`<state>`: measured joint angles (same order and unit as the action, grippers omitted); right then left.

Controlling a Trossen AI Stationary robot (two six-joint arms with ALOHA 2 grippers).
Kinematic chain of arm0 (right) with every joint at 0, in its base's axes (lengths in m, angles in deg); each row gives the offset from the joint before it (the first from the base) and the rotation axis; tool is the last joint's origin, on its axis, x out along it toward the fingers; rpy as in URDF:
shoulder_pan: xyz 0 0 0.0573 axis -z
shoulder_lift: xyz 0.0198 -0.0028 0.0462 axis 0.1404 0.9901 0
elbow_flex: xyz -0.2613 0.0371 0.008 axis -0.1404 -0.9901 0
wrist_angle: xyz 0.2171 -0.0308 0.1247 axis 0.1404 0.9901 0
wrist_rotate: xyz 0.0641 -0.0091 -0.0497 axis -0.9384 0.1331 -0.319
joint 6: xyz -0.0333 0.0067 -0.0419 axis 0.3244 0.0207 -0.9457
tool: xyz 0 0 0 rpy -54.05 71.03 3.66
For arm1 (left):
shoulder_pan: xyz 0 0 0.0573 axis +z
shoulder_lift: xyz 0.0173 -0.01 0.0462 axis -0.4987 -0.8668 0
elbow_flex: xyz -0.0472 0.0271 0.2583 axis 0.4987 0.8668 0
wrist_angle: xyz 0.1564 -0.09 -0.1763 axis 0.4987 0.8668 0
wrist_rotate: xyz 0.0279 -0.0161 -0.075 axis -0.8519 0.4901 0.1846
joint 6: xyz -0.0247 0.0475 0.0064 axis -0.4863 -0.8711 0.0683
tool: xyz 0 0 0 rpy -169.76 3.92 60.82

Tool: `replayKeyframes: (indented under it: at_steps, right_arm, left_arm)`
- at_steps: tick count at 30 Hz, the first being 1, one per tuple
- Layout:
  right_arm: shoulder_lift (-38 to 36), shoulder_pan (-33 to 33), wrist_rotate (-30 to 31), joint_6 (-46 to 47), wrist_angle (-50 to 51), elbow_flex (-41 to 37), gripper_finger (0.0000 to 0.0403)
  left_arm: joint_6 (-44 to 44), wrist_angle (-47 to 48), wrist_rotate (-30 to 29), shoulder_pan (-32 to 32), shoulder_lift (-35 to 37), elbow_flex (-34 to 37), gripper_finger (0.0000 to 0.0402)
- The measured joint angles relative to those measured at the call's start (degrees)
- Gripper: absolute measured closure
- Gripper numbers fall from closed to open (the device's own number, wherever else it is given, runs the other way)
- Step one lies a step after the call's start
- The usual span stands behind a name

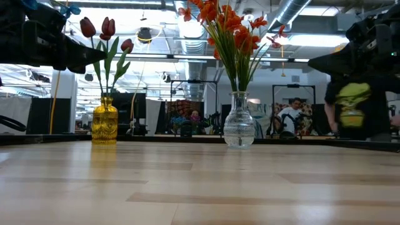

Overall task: Sort flowers into vase by color
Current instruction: Return to Home Position

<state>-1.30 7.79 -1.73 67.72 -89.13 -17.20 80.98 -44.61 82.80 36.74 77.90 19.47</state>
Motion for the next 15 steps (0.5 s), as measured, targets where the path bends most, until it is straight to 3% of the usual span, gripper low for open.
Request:
replayKeyframes:
  at_steps: [15]
  right_arm:
    - [0.00, 0.00, 0.00, 0.01, 0.04, -0.02, 0.0363]
  left_arm:
    - [6.88, -0.02, -0.09, 0.00, -0.17, 0.07, 0.0401]
